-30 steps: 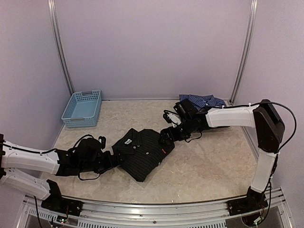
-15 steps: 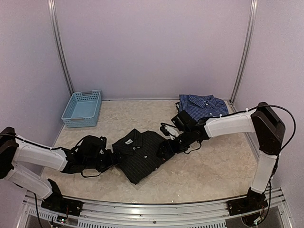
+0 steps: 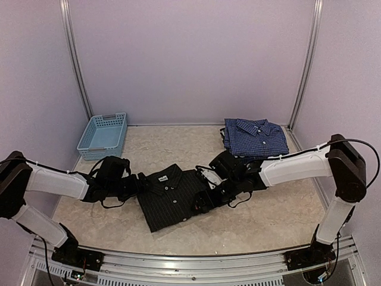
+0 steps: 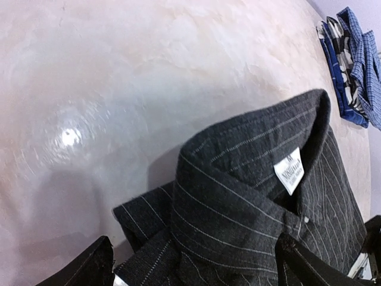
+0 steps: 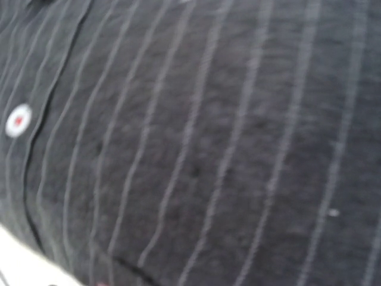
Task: Fold and stack the long sleeve shirts
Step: Adjust the square-folded shirt at the center of the board.
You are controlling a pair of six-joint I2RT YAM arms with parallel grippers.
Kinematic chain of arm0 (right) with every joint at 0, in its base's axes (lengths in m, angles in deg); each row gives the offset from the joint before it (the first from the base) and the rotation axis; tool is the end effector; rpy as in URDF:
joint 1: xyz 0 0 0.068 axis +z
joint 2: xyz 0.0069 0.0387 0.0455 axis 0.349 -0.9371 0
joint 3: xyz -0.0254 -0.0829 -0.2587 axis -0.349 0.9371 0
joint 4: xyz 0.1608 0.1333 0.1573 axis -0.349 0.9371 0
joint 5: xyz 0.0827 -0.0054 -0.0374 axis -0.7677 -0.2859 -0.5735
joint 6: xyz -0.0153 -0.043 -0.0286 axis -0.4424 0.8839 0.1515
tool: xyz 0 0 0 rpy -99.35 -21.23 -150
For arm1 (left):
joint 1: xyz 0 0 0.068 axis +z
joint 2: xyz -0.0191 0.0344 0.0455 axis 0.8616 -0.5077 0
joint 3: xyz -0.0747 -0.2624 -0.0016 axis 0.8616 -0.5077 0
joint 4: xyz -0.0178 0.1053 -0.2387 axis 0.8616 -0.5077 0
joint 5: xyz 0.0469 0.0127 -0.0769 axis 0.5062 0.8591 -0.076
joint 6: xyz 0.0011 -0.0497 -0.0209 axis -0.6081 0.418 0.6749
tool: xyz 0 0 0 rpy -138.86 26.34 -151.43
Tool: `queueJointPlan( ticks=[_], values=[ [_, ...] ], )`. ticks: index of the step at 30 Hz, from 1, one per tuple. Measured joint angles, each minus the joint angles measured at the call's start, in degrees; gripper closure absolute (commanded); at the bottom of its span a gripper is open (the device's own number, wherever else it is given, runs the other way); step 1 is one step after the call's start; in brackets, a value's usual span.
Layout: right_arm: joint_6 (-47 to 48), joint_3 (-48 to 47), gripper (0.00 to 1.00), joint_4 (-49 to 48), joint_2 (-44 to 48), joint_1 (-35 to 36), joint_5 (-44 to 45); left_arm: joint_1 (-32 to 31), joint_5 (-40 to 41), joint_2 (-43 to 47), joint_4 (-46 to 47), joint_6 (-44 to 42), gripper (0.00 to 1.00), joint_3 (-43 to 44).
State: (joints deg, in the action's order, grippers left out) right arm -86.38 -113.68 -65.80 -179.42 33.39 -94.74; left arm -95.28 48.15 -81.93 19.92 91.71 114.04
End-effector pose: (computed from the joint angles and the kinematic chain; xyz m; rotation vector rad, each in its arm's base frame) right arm 0.2031 0.2935 0.1689 -0.6913 2.6465 0.8494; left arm 0.2098 -0.1508 0.1421 -0.2824 2.4081 -0.7094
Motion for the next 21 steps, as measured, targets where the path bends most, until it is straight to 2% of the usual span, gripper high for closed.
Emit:
queueJointPlan(
  ticks=[6,15,18,21],
  values=[
    [-2.21,2.29,0.04,-0.04,2.71,2.69,1.6,4.0,0.83,-1.31,-3.21,-4.57,0.07,3.37],
    [-3.02,2.58,0.01,4.31,6.19,1.73,7.76,6.97,3.41,-0.2,-7.15,-8.59,0.03,3.63],
    [-2.8,2.64,0.03,5.77,7.56,-0.96,9.97,7.3,4.2,1.07,-8.39,-9.51,0.02,3.89],
    [-1.64,2.69,0.04,6.29,9.86,-6.99,13.97,7.37,4.72,3.23,-9.25,-10.03,0.02,4.35]
  ],
)
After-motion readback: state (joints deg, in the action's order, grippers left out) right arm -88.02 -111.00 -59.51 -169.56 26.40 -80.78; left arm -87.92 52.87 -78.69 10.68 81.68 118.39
